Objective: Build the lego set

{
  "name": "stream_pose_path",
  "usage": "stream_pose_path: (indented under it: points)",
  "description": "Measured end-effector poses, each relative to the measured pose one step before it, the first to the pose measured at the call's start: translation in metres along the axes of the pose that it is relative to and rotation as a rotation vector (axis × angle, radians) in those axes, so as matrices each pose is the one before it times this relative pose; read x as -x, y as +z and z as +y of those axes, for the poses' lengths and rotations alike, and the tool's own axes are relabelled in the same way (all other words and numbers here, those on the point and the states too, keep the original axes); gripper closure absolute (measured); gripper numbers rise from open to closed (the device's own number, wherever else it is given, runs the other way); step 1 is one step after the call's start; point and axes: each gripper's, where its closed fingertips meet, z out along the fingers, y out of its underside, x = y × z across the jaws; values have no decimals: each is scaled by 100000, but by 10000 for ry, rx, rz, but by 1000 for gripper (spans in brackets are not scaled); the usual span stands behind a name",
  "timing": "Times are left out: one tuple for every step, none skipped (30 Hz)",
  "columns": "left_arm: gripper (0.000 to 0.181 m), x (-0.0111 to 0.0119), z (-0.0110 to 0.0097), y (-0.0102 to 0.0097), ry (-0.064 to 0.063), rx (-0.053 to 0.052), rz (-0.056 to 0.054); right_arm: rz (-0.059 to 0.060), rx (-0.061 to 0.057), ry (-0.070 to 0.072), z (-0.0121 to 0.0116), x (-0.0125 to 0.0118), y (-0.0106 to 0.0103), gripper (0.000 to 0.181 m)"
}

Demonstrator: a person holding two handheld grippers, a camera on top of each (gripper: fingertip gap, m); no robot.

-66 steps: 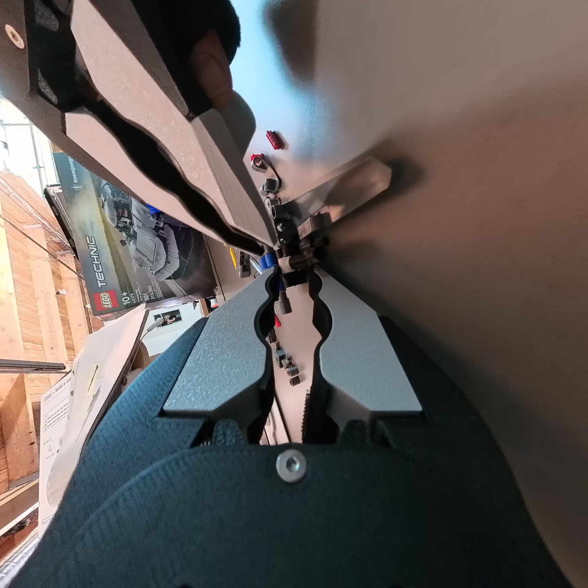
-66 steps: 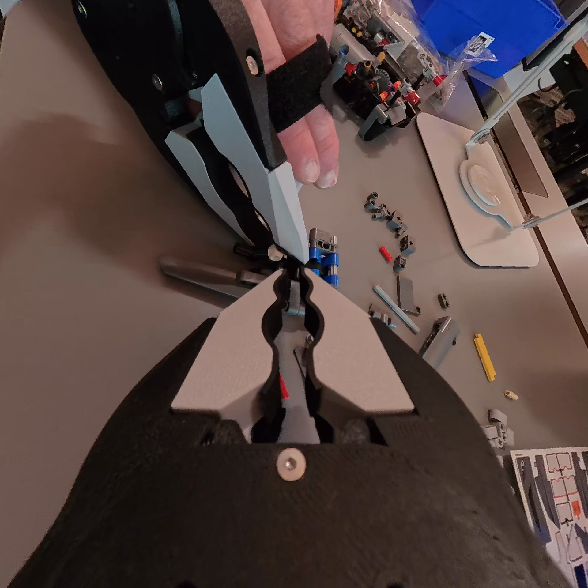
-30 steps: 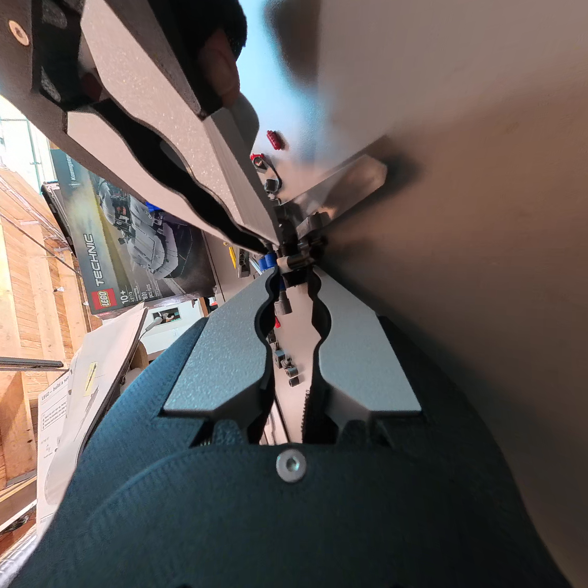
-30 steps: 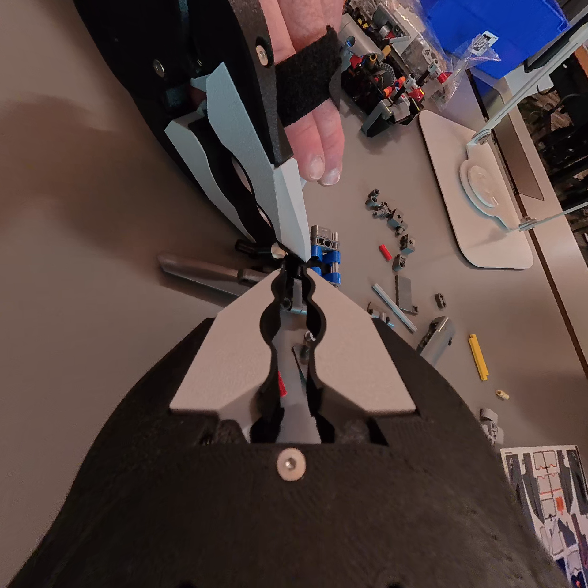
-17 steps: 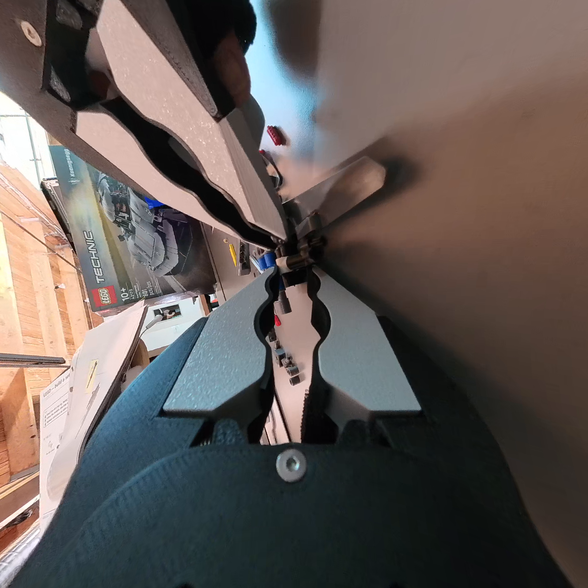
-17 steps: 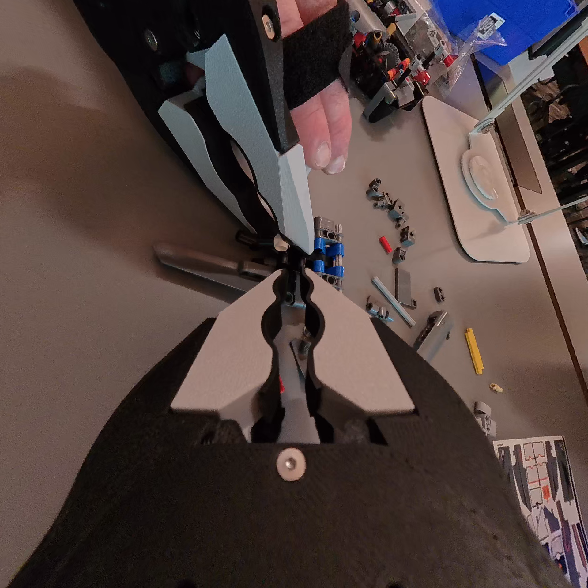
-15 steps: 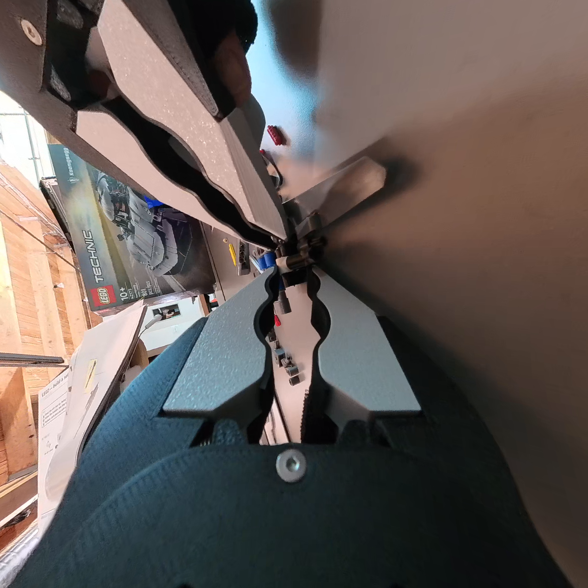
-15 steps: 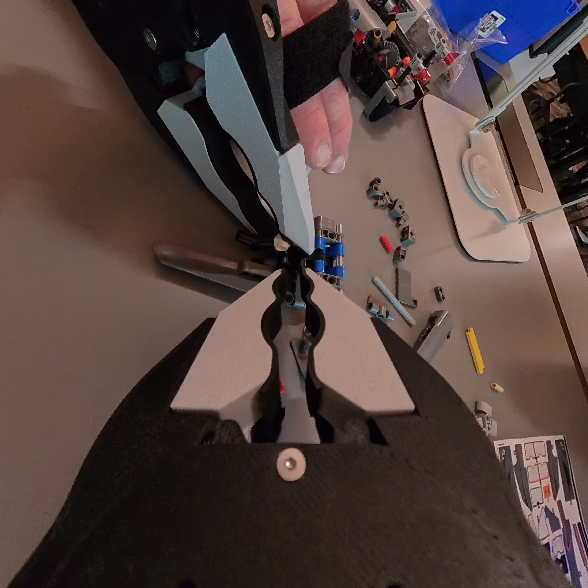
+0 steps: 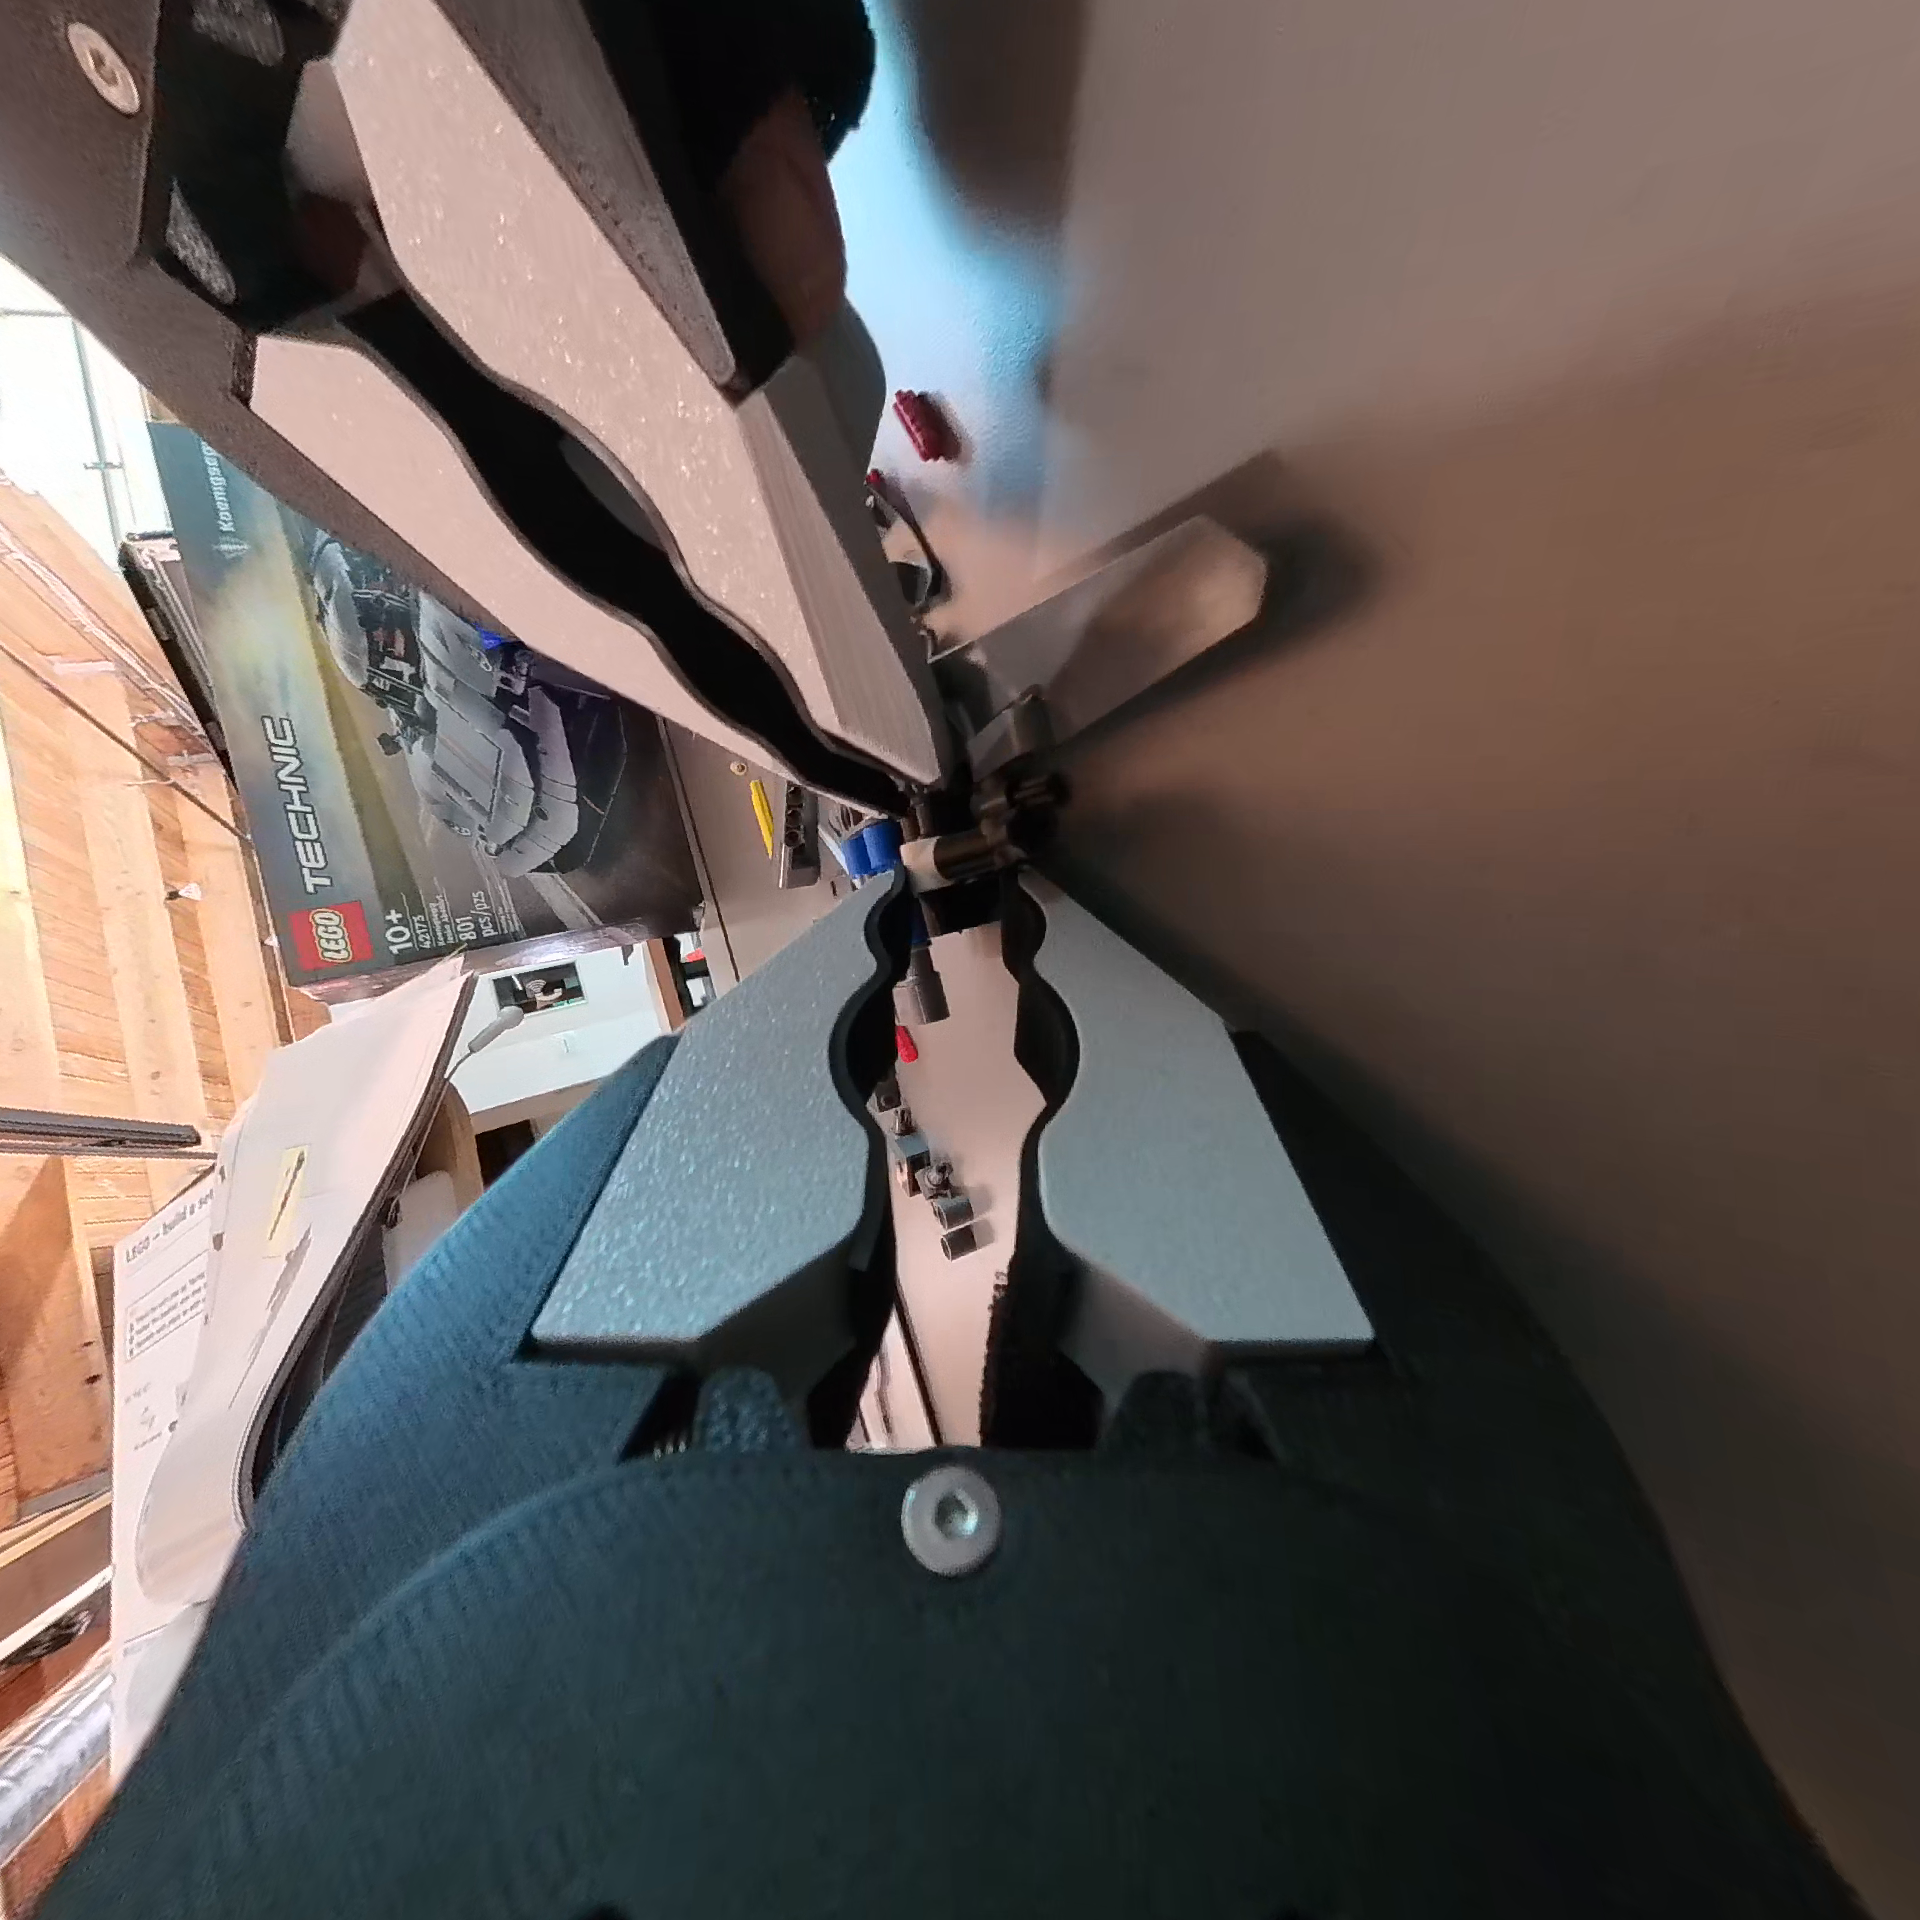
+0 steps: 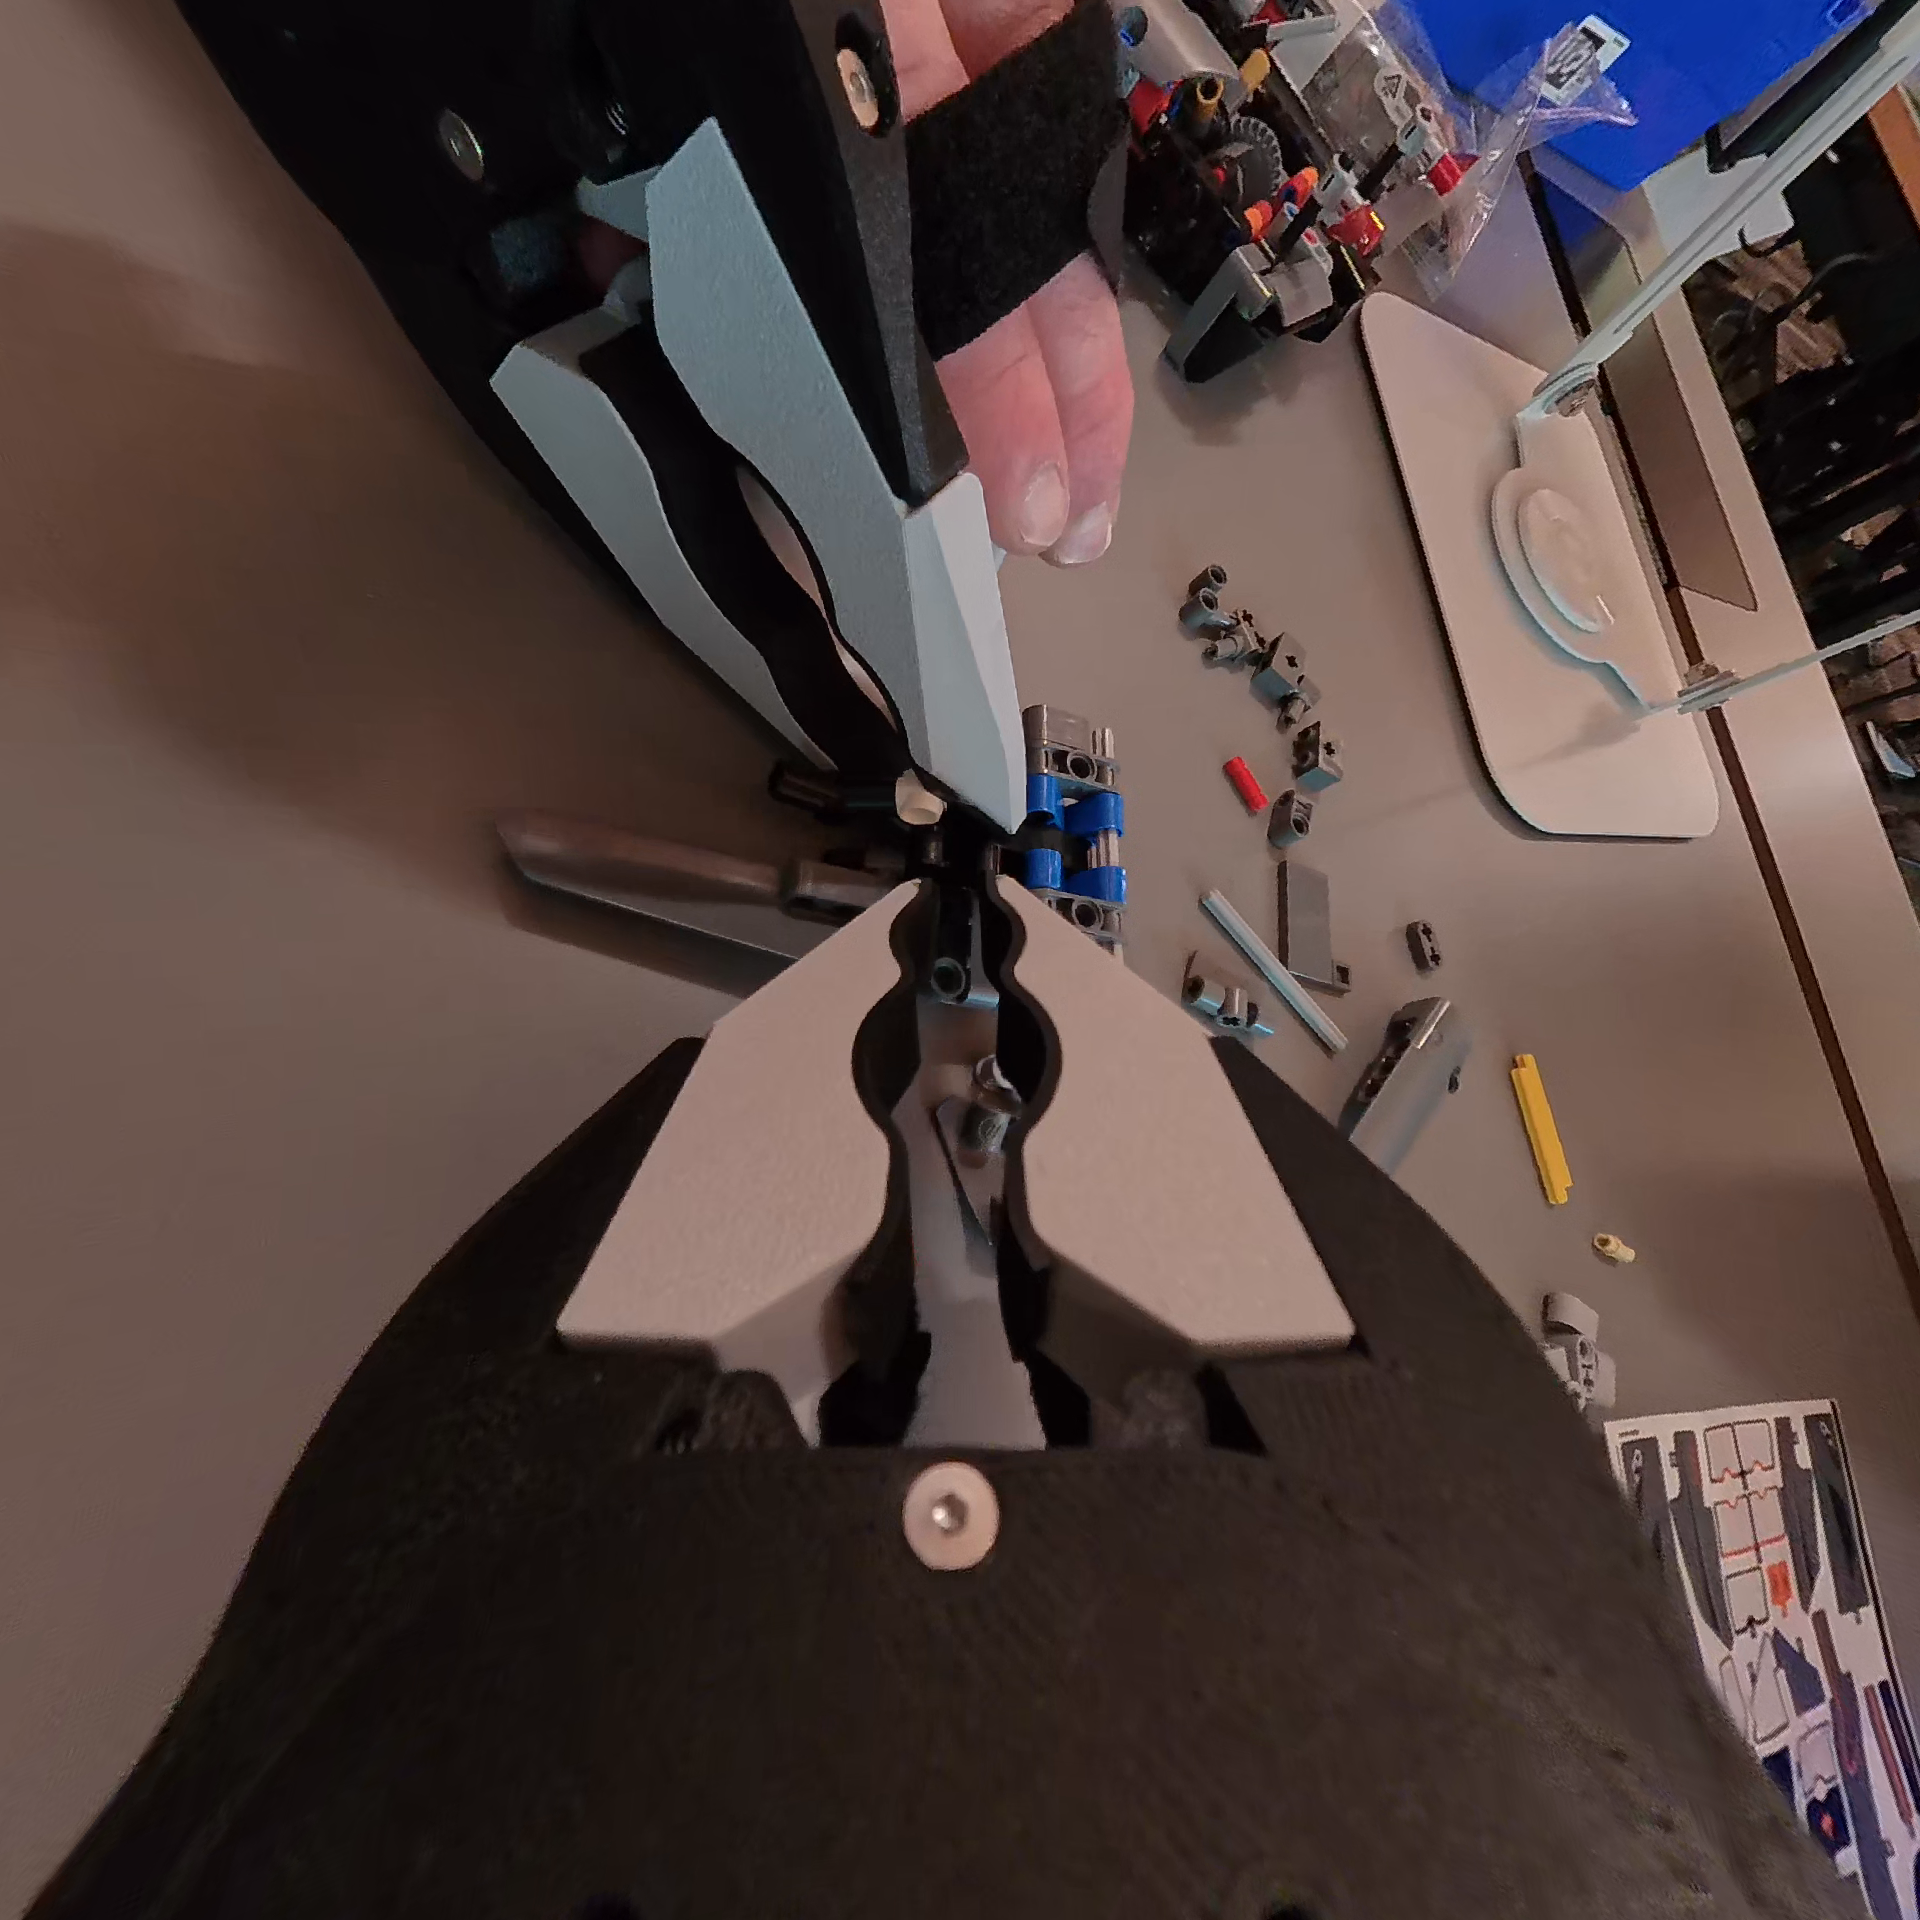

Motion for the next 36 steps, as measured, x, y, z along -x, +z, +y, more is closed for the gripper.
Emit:
stream_pose_path:
  points:
    - [167, 10, 20, 22, -2, 8, -14, 20, -10, -6, 6, -30, 17, 177]
    - [167, 3, 22, 9, -1, 1, -15, -2, -18, 11, -11, -21, 21, 177]
    - [167, 4, 27, 2, -35, 5, -10, -1, -17, 8, -14, -24, 6, 177]
    - [167, 13, 23, 11, -38, 11, -6, 6, -9, 2, -15, -12, 14, 177]
    - [167, 2, 33, 4, 3, 9, -12, 9, -6, 1, -8, -19, 26, 177]
    - [167, 0, 52, 2, 14, 8, -14, 8, -9, 8, -11, -13, 27, 177]
    - [167, 19, 60, 19, -53, 32, -1, 0, -11, 20, -18, -10, 28, 177]
    - [167, 21, 50, 33, -97, 20, 1, -4, -12, 22, -9, -5, 19, 177]
    - [167, 21, 43, 39, -47, 6, -14, -3, -18, 6, -18, -9, 2, 177]
    - [167, 19, 54, 31, -3, 11, -33, -30, -40, -3, -58, 42, -23, 178]
    - [167, 22, 64, 37, -14, 26, -35, -38, -52, 1, -59, 48, -27, 180]
    - [167, 10, 21, 12, -32, -12, -5, 16, -45, -18, -26, -33, -31, 181]
    - [167, 0, 63, -12, -9, 10, 11, 23, -83, -49, -35, -99, -66, 181]
    - [167, 11, 101, 4, 38, 38, 7, -66, -184, 2, -141, -22, -136, 181]
    - [167, -10, 99, -3, 44, 34, 6, -108, -209, 125, -160, -49, -178, 180]
    - [167, 3, 53, -12, -9, 10, 8, -49, -124, 172, -62, -226, -199, 179]
    - [167, -8, 19, -3, -39, -22, 5, 10, -40, 111, -20, -340, -196, 179]
    - [167, -7, 58, -10, 6, -9, 12, -22, -23, 58, -150, -271, -198, 178]
    - [167, 4, 118, -12, 31, 20, 23, -129, -51, 67, -320, -98, -147, 177]
    - [167, -9, 108, -5, -11, 23, 30, -163, 9, 30, -284, -69, -76, 176]
    - [167, 9, 72, 3, -37, 4, 10, -58, 130, -128, -44, -242, -10, 174]
    - [167, -4, 32, 4, -13, -13, -4, -29, 184, -208, 128, -325, 22, 174]
    - [168, 9, 21, 10, 0, 1, -2, -168, 162, -118, 173, -198, 49, 173]
    - [168, 4, 26, 5, -13, 13, 4, -207, 37, -30, 26, -168, 53, 171]
    - [167, 0, 0, 6, -13, 9, 6, -151, -95, -47, -118, -219, 49, 171]
    - [167, 3, -7, 5, 15, 10, 1, -173, -111, -46, -93, -132, 65, 170]
    - [168, 0, 0, -1, 10, 7, -2, -217, -172, 11, -162, 20, 66, 170]
    - [167, 10, 3, 11, -10, 4, 0, -194, -283, 44, -295, 145, 41, 169]
    - [167, -1, -5, 11, -14, -3, -3, -128, -300, 21, -292, 210, 28, 170]
    - [167, 8, -2, 24, -17, -7, -7, -80, -164, -38, -40, 271, 51, 172]
    - [167, 16, -20, 33, -33, -4, -10, -38, 22, -46, 282, 207, 86, 173]
    - [167, 14, -9, 27, -19, 4, -1, -51, 106, 4, 425, 210, 129, 173]
    - [167, 16, -13, 33, 12, 8, -1, -38, 84, 32, 363, 195, 108, 173]
    - [168, 16, -18, 26, 25, 10, -4, -28, 25, -3, 211, 223, 100, 173]
    - [168, 1, -2, 21, 37, 13, -12, -2, 16, -73, 136, 209, 78, 174]
    - [168, 10, -14, 0, 54, 9, -26, 32, 37, -122, 93, 145, 75, 174]
